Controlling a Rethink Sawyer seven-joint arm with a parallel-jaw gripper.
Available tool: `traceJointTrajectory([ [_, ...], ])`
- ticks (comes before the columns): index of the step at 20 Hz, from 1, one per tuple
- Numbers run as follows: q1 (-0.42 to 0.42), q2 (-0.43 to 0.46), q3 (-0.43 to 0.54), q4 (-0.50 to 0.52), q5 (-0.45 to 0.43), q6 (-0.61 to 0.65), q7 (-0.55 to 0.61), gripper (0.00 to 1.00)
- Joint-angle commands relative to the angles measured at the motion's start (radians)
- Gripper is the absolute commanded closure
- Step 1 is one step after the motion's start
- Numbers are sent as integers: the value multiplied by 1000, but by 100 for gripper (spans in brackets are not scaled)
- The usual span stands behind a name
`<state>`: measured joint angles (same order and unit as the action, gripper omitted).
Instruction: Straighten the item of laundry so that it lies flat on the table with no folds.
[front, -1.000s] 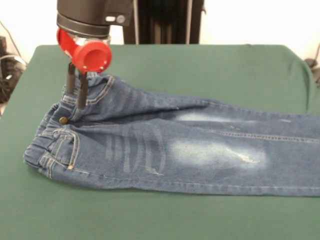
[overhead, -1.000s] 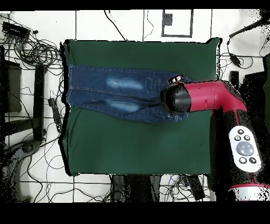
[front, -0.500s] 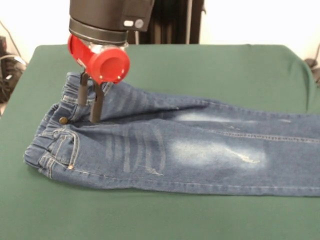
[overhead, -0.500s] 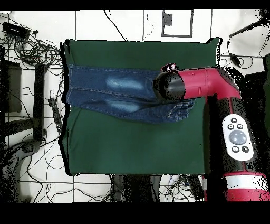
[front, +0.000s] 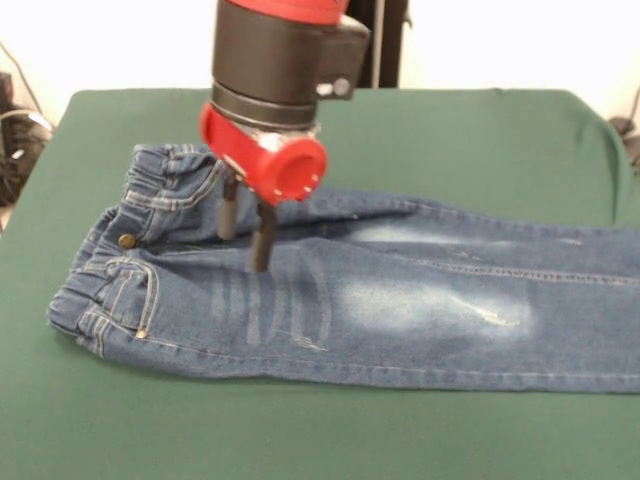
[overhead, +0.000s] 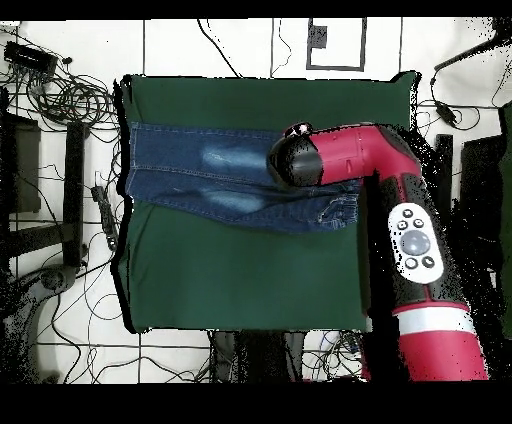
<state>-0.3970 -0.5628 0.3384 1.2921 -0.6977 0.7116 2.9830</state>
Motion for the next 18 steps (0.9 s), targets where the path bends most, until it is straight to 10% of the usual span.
traceJointTrajectory([
  [1, 61, 109, 12, 82, -11, -32, -105, 0],
  [18, 34, 49, -42, 195, -1, -11, -139, 0],
])
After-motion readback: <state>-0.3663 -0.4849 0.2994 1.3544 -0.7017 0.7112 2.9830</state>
